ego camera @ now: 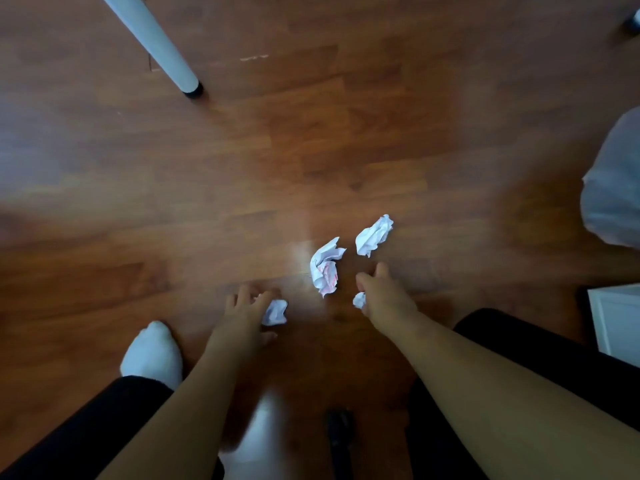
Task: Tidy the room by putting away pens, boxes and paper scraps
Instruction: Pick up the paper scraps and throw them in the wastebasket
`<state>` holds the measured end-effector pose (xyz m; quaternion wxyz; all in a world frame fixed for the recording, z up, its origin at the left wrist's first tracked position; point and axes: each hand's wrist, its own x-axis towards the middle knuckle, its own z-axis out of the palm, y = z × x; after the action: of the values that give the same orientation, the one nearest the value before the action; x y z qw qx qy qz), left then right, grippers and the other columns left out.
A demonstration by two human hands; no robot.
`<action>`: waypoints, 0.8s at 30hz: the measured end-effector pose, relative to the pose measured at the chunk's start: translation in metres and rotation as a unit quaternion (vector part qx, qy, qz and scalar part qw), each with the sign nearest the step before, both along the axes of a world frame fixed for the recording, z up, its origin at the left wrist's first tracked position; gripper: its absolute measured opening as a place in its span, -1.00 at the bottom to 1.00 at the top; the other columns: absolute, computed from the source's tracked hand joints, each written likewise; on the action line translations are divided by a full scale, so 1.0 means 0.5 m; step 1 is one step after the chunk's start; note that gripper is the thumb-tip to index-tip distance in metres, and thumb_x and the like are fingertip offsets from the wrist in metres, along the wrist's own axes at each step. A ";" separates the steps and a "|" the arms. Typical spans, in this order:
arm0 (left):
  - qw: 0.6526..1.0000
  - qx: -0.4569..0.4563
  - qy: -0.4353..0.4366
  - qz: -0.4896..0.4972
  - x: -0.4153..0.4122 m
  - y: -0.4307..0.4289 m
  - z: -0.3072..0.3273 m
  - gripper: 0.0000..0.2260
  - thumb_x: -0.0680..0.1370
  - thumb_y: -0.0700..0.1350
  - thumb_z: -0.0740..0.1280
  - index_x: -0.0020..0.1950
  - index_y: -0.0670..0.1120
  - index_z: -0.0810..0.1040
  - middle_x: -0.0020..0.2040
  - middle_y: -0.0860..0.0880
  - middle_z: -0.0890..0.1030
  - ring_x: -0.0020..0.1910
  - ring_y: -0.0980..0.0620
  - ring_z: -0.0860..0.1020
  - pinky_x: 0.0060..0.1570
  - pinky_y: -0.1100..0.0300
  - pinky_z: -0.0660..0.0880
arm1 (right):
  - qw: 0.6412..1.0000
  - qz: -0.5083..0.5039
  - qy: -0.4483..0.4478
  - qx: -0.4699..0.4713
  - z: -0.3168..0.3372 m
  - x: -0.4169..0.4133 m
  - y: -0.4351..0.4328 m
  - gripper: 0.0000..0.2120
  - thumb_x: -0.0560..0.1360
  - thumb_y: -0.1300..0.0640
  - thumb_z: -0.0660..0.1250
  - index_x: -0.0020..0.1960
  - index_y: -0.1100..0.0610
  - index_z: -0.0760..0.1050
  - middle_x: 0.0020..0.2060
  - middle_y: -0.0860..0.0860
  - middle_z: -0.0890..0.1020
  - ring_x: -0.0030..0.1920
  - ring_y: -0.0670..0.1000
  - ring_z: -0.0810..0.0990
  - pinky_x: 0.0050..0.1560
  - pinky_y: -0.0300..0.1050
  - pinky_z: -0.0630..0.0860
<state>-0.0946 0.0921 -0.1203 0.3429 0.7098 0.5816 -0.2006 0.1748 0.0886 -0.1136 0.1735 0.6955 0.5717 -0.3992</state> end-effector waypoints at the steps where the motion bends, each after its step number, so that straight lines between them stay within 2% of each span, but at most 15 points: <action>1: 1.000 -0.013 -0.016 0.000 -0.003 -0.004 -0.003 -0.43 0.36 0.00 0.52 0.22 0.17 0.27 0.20 -0.20 0.43 0.09 -0.28 0.46 0.04 -0.05 0.48 | 1.000 0.009 0.002 -0.008 0.001 0.011 -0.005 -0.73 0.47 0.23 0.36 0.12 0.06 0.39 0.22 0.11 0.31 0.12 0.18 0.49 -0.03 -0.04 0.45; 3: 0.998 -0.006 -0.048 0.028 -0.007 -0.009 -0.005 -0.53 0.36 0.04 0.45 0.19 0.15 0.33 0.14 -0.15 0.44 0.03 -0.26 0.51 -0.03 -0.03 0.52 | 0.999 0.005 0.040 0.011 0.010 0.045 0.000 -0.82 0.47 0.23 0.34 -0.02 0.08 0.36 0.13 0.11 0.40 0.08 0.17 0.51 -0.05 -0.06 0.42; 5: 0.991 0.021 -0.095 0.096 0.012 0.005 0.002 -0.56 0.30 0.14 0.33 0.14 0.08 0.44 0.08 -0.10 0.47 -0.03 -0.21 0.54 -0.06 -0.02 0.53 | 0.993 -0.013 0.081 0.083 0.030 0.086 0.024 -0.84 0.44 0.22 0.35 -0.09 0.11 0.37 0.07 0.06 0.40 0.01 0.13 0.49 -0.12 -0.08 0.38; 7: 0.979 0.065 -0.153 0.121 0.051 0.046 0.005 -0.60 0.34 0.23 0.27 0.11 0.11 0.49 0.03 -0.05 0.53 -0.04 -0.14 0.55 0.00 -0.03 0.52 | 0.981 0.029 0.075 0.179 0.045 0.115 0.067 -0.86 0.41 0.19 0.39 -0.09 0.12 0.44 0.27 0.04 0.37 0.13 0.14 0.42 -0.09 -0.06 0.40; 9: 0.978 0.073 -0.175 0.081 0.102 0.098 0.010 -0.56 0.45 0.30 0.26 0.18 0.04 0.55 0.07 0.03 0.56 0.05 -0.04 0.53 0.17 -0.02 0.47 | 0.966 0.093 0.075 0.229 0.047 0.121 0.116 -0.83 0.38 0.19 0.43 -0.12 0.11 0.44 0.50 -0.01 0.18 0.30 0.12 0.28 -0.05 -0.04 0.41; 11: 0.979 0.108 -0.170 0.032 0.155 0.133 0.020 -0.58 0.45 0.21 0.33 0.17 -0.03 0.57 0.08 0.03 0.56 0.08 -0.02 0.50 0.17 0.04 0.40 | 0.964 0.141 0.095 0.203 0.025 0.115 0.151 -0.76 0.36 0.22 0.45 -0.17 0.07 0.38 0.55 -0.09 0.09 0.38 0.07 0.19 0.00 -0.05 0.41; 13: 0.977 0.146 -0.152 -0.020 0.193 0.142 0.018 -0.54 0.34 0.23 0.37 0.11 -0.03 0.59 0.04 -0.04 0.54 0.01 -0.09 0.46 0.01 0.03 0.39 | 0.967 0.180 0.101 0.149 -0.007 0.106 0.161 -0.72 0.36 0.20 0.46 -0.20 0.01 0.34 0.53 -0.09 0.18 0.44 0.12 0.18 0.14 0.00 0.43; 14: 0.982 0.125 -0.138 -0.034 0.205 0.137 0.015 -0.53 0.31 0.22 0.43 0.13 0.01 0.57 0.07 -0.05 0.50 0.00 -0.10 0.41 -0.03 0.04 0.39 | 0.970 0.184 0.093 0.130 -0.022 0.102 0.154 -0.72 0.37 0.19 0.45 -0.19 -0.01 0.34 0.49 -0.09 0.24 0.42 0.14 0.21 0.15 0.02 0.44; 17: 0.987 0.060 -0.139 -0.049 0.213 0.123 -0.023 -0.53 0.32 0.12 0.48 0.17 0.03 0.51 0.17 -0.06 0.45 0.04 -0.13 0.44 -0.02 -0.01 0.49 | 0.984 0.079 0.079 0.139 -0.046 0.098 0.105 -0.78 0.40 0.22 0.39 -0.10 0.00 0.39 0.20 -0.03 0.37 0.16 0.12 0.40 -0.10 -0.07 0.40; 19: 0.982 0.032 -0.186 -0.009 0.217 0.119 -0.031 -0.67 0.34 -0.02 0.41 0.06 -0.04 0.48 0.07 -0.07 0.49 -0.07 -0.15 0.54 -0.13 -0.04 0.55 | 0.984 0.014 0.082 0.158 -0.047 0.099 0.074 -0.84 0.43 0.22 0.38 -0.05 0.08 0.44 0.04 0.01 0.37 0.05 0.12 0.41 -0.12 -0.07 0.41; 20: 0.979 0.022 -0.201 -0.001 0.221 0.116 -0.023 -0.76 0.34 -0.09 0.37 -0.03 -0.01 0.43 0.02 -0.04 0.49 -0.15 -0.13 0.57 -0.21 -0.05 0.56 | 0.982 -0.026 0.088 0.162 -0.043 0.102 0.064 -0.86 0.44 0.22 0.39 -0.06 0.10 0.46 -0.01 0.00 0.36 0.02 0.12 0.43 -0.13 -0.11 0.41; 22: 0.977 0.001 -0.211 0.009 0.231 0.111 -0.009 -0.78 0.37 -0.19 0.31 -0.13 0.05 0.33 -0.02 0.01 0.47 -0.25 -0.09 0.60 -0.33 -0.01 0.56 | 0.979 -0.101 0.084 0.158 -0.022 0.121 0.056 -0.89 0.46 0.23 0.37 -0.09 0.07 0.46 -0.06 -0.03 0.34 -0.02 0.07 0.45 -0.21 -0.26 0.33; 24: 0.973 -0.037 -0.224 0.041 0.245 0.122 0.012 -0.79 0.38 -0.26 0.29 -0.11 -0.01 0.34 0.01 0.00 0.47 -0.32 -0.03 0.63 -0.43 0.03 0.55 | 0.978 -0.125 0.052 0.161 0.007 0.155 0.068 -0.92 0.47 0.17 0.36 -0.05 0.07 0.50 -0.04 0.00 0.39 0.04 0.13 0.47 -0.13 -0.18 0.34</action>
<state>0.0280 0.1531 -0.1145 0.4983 0.6994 0.5105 -0.0435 0.2524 0.1225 -0.1100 -0.0220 0.7582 0.5457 -0.3563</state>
